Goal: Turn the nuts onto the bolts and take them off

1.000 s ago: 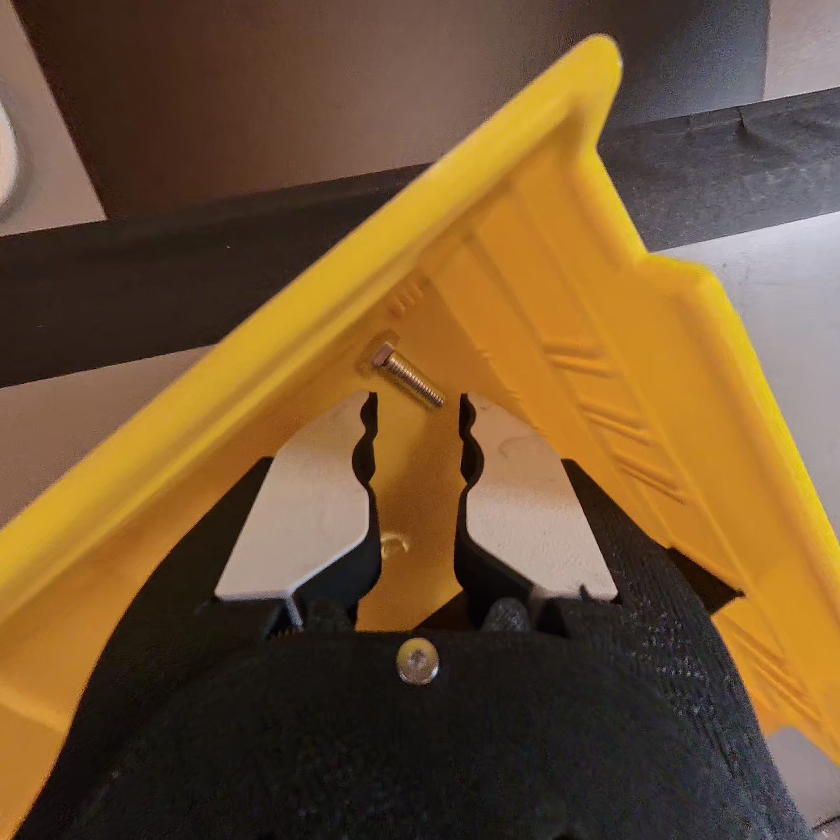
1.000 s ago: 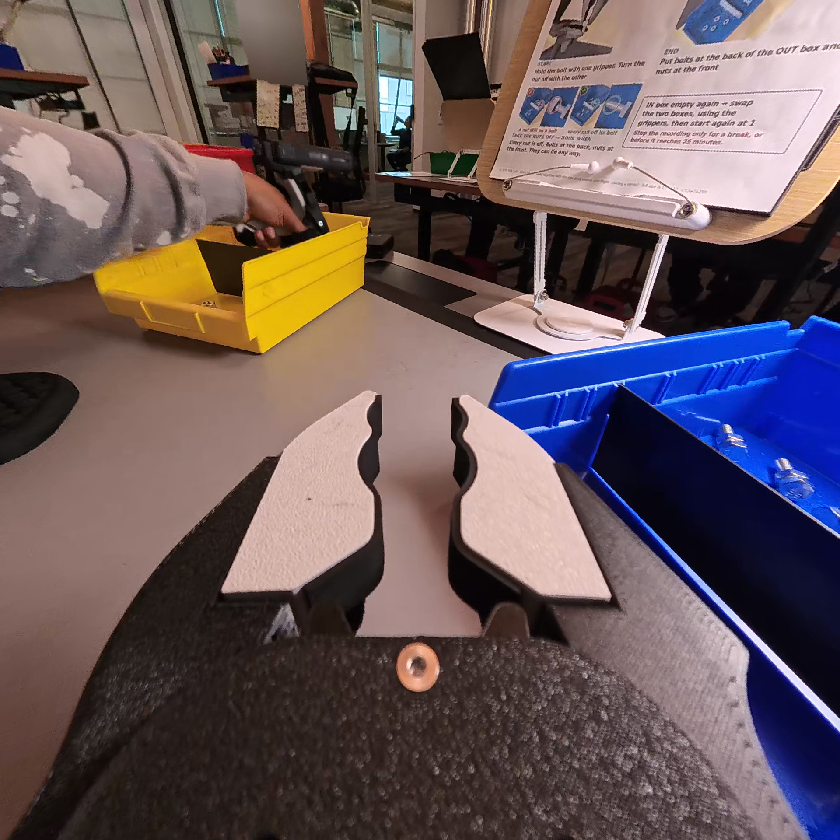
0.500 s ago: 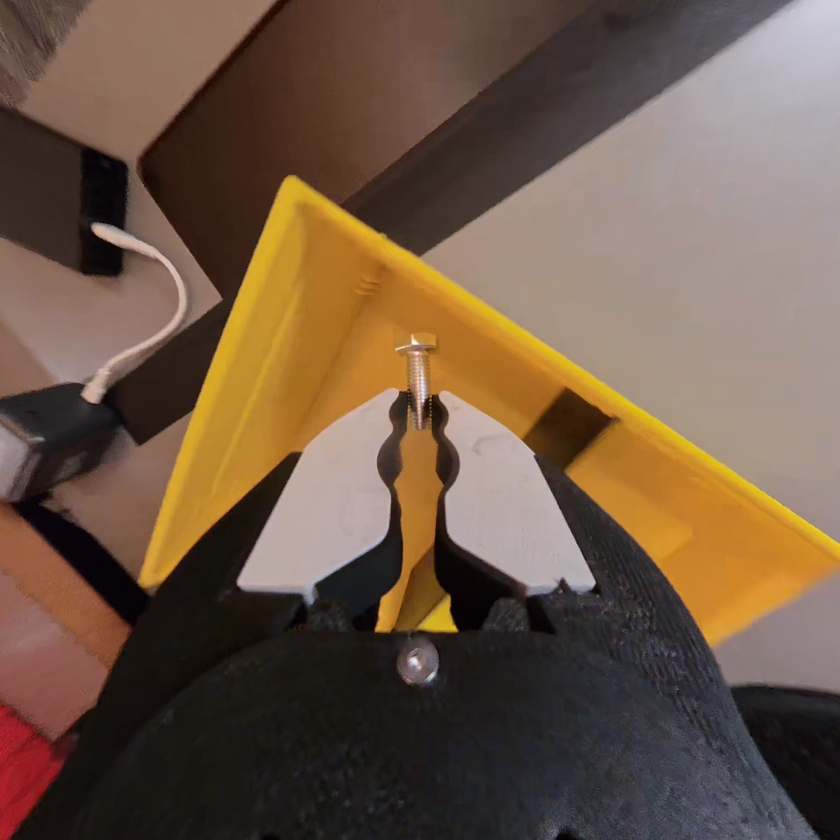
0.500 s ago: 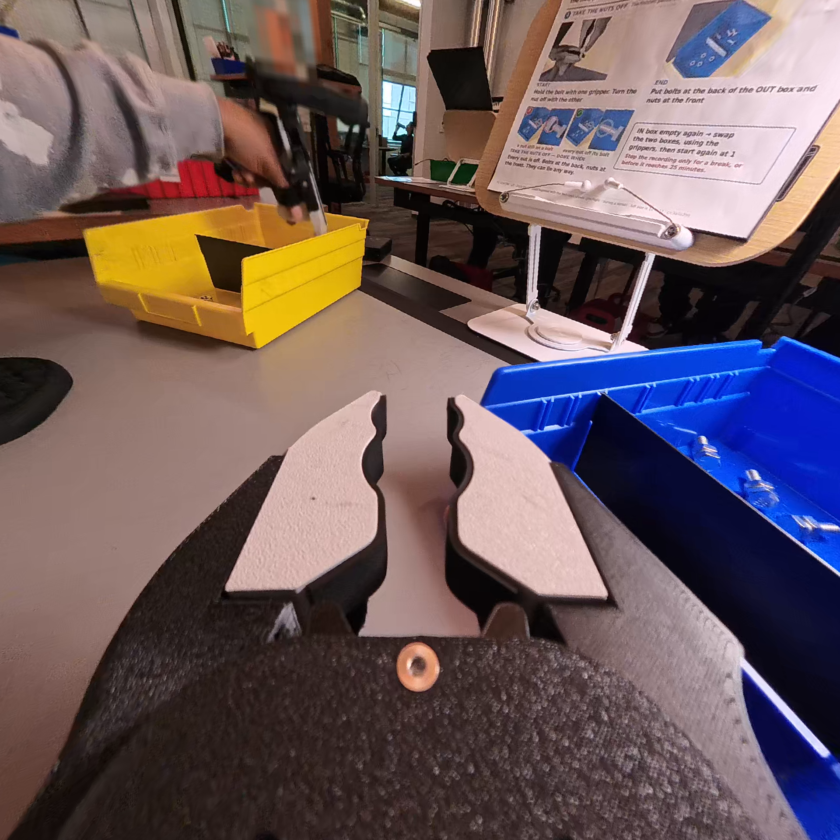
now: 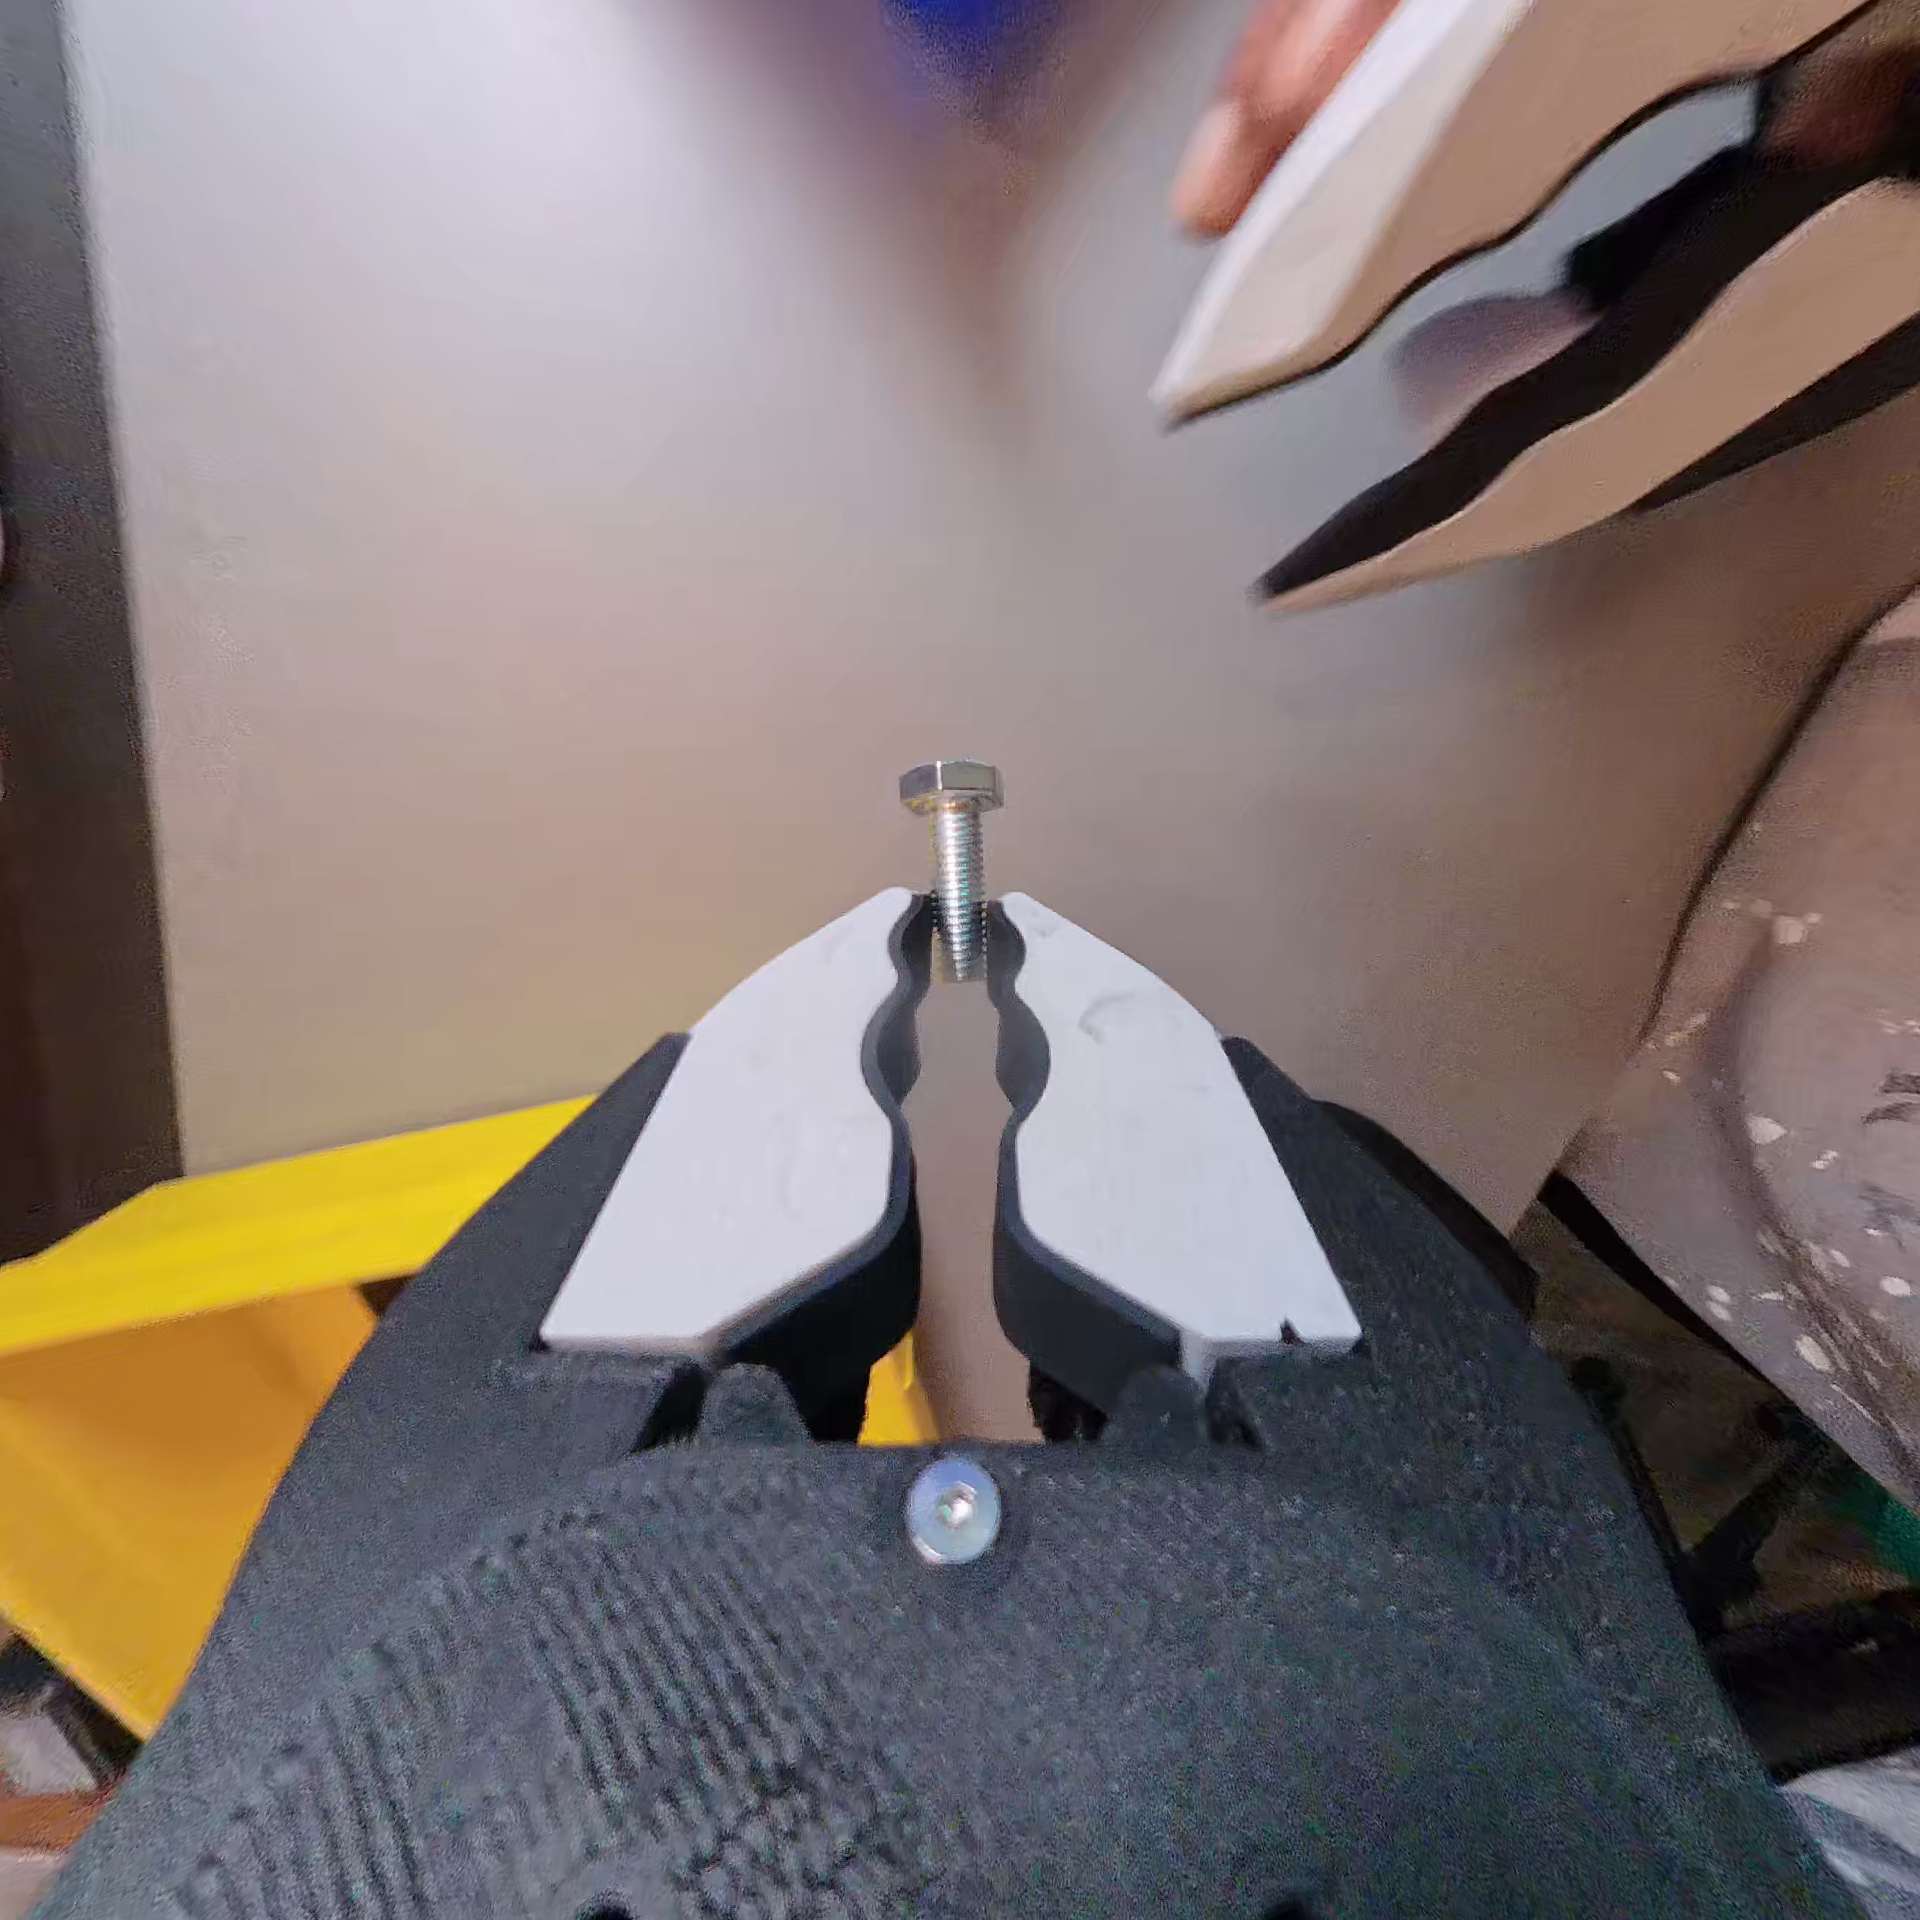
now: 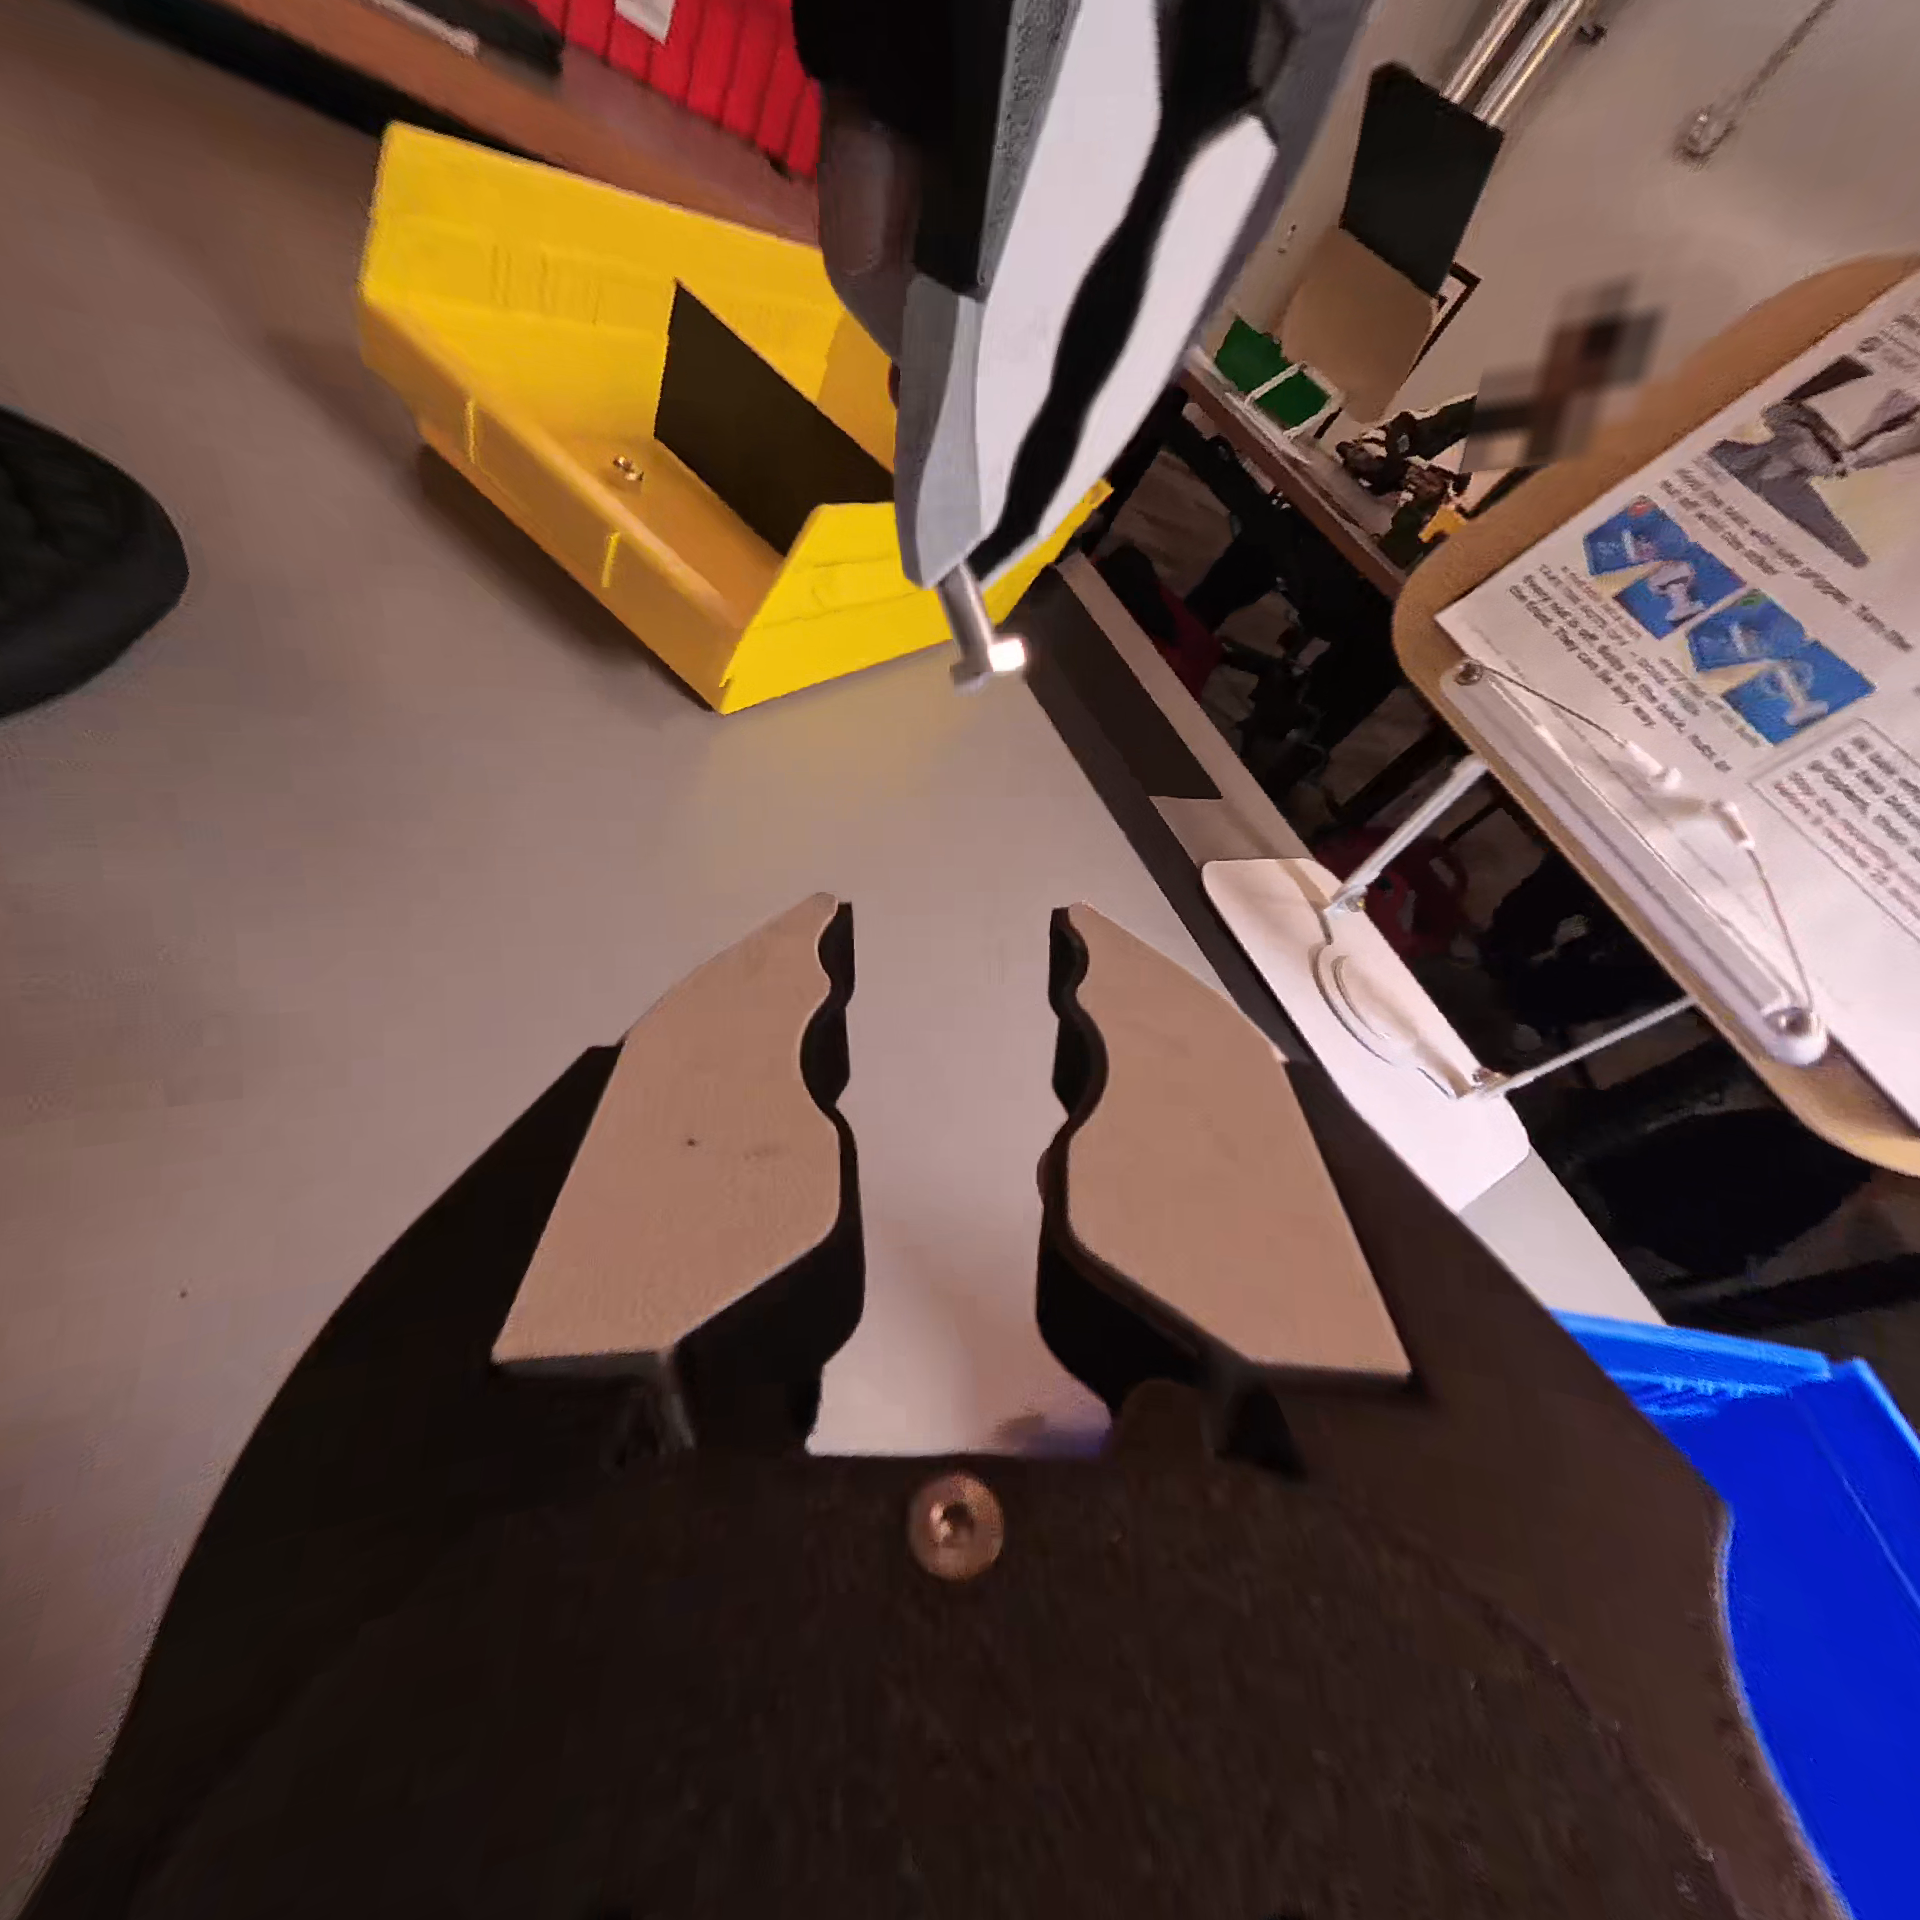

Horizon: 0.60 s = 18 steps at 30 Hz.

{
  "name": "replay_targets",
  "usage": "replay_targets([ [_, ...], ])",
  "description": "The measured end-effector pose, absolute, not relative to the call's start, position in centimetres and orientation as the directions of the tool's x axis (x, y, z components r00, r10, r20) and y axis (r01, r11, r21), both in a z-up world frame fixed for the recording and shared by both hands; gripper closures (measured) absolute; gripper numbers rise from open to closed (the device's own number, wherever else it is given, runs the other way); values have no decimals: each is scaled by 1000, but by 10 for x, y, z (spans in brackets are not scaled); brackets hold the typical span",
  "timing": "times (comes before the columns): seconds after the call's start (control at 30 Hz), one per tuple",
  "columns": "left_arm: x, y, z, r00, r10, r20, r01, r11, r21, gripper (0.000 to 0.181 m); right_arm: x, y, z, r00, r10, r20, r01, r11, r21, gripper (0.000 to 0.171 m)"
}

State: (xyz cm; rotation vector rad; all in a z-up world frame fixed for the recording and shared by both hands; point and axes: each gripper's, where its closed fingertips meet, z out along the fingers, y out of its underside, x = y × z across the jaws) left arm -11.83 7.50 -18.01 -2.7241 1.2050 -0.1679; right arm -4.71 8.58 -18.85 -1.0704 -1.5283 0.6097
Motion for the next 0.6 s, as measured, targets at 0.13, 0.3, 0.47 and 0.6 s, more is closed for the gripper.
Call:
replay_targets([
  [0.13,-82,60,-196,600,-797,66,-782,-602,-163,170,-59,73,-206,-15,873,487,328,465,-822,134],
  [0.3,-61,54,-208,566,-818,104,-803,-576,-151,170,-64,66,-216,-36,887,460,333,444,-831,138],
  [0.47,-55,54,-213,560,-818,131,-804,-574,-156,171,-63,67,-221,-34,892,451,339,435,-834,152],
  [0.6,-52,55,-214,562,-814,147,-795,-580,-176,171,-62,68,-223,-35,898,439,342,423,-839,152],
])
